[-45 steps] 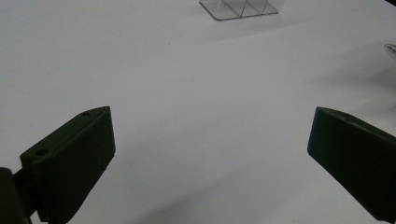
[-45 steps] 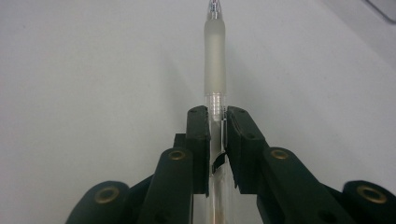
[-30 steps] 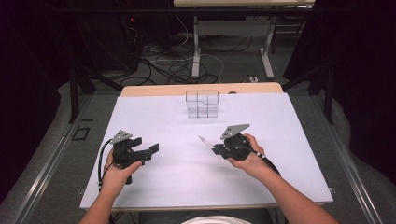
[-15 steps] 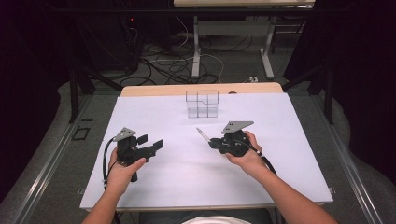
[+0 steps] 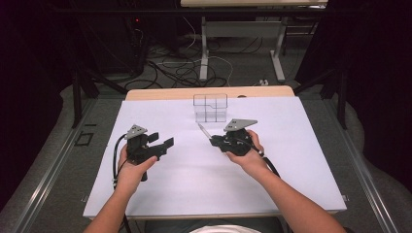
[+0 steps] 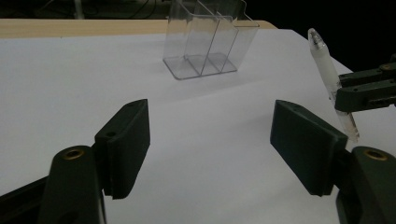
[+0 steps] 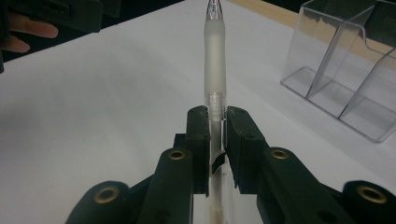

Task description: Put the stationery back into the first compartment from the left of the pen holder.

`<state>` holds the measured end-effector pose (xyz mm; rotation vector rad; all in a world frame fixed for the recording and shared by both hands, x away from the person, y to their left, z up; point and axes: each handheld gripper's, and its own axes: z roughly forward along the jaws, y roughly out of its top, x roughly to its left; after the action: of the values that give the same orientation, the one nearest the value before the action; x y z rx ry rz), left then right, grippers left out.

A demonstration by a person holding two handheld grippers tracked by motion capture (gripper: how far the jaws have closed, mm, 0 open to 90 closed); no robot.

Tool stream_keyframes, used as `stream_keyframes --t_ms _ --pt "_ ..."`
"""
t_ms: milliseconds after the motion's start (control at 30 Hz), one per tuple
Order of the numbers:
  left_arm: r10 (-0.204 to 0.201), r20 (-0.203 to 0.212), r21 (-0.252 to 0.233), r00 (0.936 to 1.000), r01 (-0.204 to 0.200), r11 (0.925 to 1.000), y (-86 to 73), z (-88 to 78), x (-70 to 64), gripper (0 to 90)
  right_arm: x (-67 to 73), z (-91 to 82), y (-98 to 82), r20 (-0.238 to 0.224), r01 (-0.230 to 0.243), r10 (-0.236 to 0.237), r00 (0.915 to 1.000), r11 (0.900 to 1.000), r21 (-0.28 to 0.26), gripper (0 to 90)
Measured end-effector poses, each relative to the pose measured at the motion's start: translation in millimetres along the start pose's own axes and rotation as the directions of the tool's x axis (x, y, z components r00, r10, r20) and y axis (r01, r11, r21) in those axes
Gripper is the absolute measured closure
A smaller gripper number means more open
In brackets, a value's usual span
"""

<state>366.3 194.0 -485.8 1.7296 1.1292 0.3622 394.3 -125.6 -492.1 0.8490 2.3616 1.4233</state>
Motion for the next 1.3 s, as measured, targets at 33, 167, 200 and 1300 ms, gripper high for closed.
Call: stream_keyframes --t_ms 33,167,200,1300 --pt "0.002 -0.001 -0.002 1.0000 -0.002 1.0000 1.9 0.6 -0.4 30.3 -0.3 0.5 1.2 0.005 0.004 -0.004 1.0000 1.000 -0.008 79.5" --pt "0.010 -0.022 0.002 0.9997 -0.010 0.9999 8.2 3.9 -2.4 31.1 0.2 -1.1 2.9 0.024 -0.001 0.002 0.9997 0.999 -0.041 79.5" --pt "0.005 -0.024 0.000 0.9997 -0.005 1.0000 9.4 5.2 -3.1 31.2 0.4 -1.3 2.3 0.034 0.001 0.001 0.9994 0.998 -0.061 79.5" --pt "-0.301 0.278 0.043 0.9123 0.301 0.9527 22.3 36.7 -37.1 56.3 0.3 -6.5 -6.2 0.037 -0.050 0.053 0.9979 0.995 -0.084 79.5"
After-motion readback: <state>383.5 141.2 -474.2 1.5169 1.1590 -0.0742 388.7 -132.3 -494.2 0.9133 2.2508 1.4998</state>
